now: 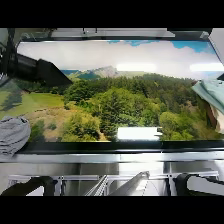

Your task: Fold the shirts.

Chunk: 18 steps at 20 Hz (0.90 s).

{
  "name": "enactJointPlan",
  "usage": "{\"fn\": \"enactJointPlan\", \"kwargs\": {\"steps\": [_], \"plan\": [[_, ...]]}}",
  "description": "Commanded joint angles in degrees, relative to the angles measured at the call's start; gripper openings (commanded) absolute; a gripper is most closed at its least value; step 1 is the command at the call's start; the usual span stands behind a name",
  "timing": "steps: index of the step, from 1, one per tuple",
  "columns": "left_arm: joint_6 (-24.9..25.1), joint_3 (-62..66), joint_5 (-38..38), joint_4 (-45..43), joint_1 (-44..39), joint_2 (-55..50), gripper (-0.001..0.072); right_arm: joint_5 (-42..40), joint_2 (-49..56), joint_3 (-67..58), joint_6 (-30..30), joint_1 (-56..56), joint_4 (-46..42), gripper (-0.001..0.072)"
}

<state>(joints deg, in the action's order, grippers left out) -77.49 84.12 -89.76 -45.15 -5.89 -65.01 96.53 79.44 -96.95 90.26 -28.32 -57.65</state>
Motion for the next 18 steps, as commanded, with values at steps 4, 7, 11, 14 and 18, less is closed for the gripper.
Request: {"fn": "enactJointPlan", "kwargs": {"steps": [4,7,11,14,18], "plan": [[-7.0,-34.0,12.7,-0.3,-9.9,24.3,0.0014,-21.0,-29.6,43.3,-8.7,18.0,-2.7,0.0015],[-10.2,-44.7,17.0,-0.3,-10.7,31.2,0.0015,-28.8,-39.2,60.3,-9.2,21.9,-2.5,0.0015],[-11.1,-49.1,19.4,-0.3,-10.7,34.8,0.0015,-27.1,-40.0,62.7,-9.5,22.1,0.2,0.0015],[-11.6,-50.6,20.7,-0.3,-10.8,34.9,0.0015,-27.1,-40.0,62.7,-9.5,22.1,0.3,0.0015],[-11.5,-50.7,21.8,-0.2,-10.8,34.9,0.0015,-27.1,-40.0,62.7,-9.5,22.1,0.3,0.0015]]}}
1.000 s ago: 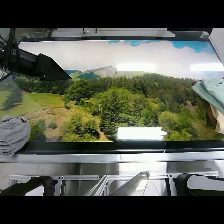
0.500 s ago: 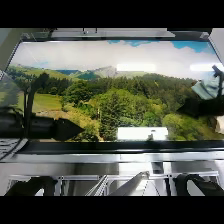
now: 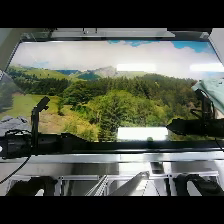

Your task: Fold the shirts.

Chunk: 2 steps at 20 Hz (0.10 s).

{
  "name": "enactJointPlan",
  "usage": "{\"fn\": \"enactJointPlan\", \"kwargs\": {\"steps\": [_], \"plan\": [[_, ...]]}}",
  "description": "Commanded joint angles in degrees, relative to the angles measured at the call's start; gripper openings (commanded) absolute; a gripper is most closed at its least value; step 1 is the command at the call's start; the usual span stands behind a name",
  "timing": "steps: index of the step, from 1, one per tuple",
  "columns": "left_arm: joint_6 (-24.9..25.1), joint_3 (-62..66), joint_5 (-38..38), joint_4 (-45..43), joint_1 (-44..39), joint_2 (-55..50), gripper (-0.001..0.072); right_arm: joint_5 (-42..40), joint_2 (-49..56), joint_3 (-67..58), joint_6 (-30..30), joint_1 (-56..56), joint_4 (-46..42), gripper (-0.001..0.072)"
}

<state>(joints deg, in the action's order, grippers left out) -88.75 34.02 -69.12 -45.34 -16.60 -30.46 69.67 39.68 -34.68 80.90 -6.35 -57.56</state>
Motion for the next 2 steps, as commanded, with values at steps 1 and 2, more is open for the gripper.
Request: {"fn": "enactJointPlan", "kwargs": {"steps": [1,2], "plan": [[-0.3,-0.6,1.2,0.0,0.0,0.3,0.0015,-0.3,-0.3,0.5,-0.1,0.1,0.2,0.0015],[-0.3,-0.6,1.2,0.0,0.0,0.3,0.0015,-0.3,-0.3,0.5,-0.1,0.1,0.2,0.0014]]}}
